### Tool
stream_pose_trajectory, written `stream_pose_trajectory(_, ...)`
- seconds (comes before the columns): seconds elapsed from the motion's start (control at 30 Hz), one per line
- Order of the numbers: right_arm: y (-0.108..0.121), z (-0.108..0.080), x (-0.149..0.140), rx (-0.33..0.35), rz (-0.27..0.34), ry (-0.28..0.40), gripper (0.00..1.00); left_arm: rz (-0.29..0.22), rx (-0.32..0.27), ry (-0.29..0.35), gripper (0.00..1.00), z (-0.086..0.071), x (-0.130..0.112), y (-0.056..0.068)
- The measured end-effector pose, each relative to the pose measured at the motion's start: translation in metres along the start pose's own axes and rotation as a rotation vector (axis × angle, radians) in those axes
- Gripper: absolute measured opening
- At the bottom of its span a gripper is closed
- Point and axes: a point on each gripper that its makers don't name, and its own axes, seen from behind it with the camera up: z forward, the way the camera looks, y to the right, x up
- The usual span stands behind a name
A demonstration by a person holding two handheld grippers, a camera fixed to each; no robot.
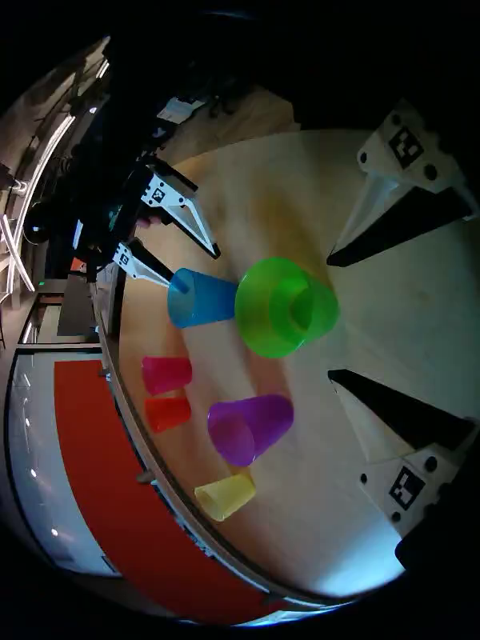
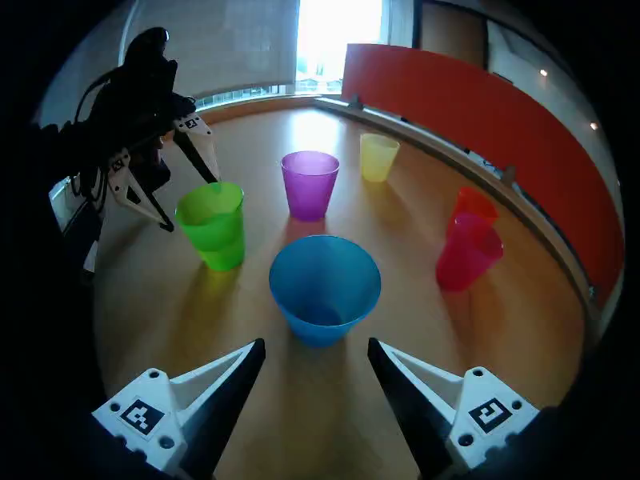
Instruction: Pour water
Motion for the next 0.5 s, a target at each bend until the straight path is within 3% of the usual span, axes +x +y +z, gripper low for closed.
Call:
stream_pose_trajectory(0.3,0.001,-0.014,-0.010,-0.041,0.032,0.002,1.00,-0.014,0.066,-0.003,0.96,-0.022,-0.009,-0.010)
stream_pose_trajectory(0.5,0.006,-0.025,-0.017,-0.089,0.086,0.012,1.00,-0.034,0.145,0.005,0.96,-0.036,-0.015,-0.026)
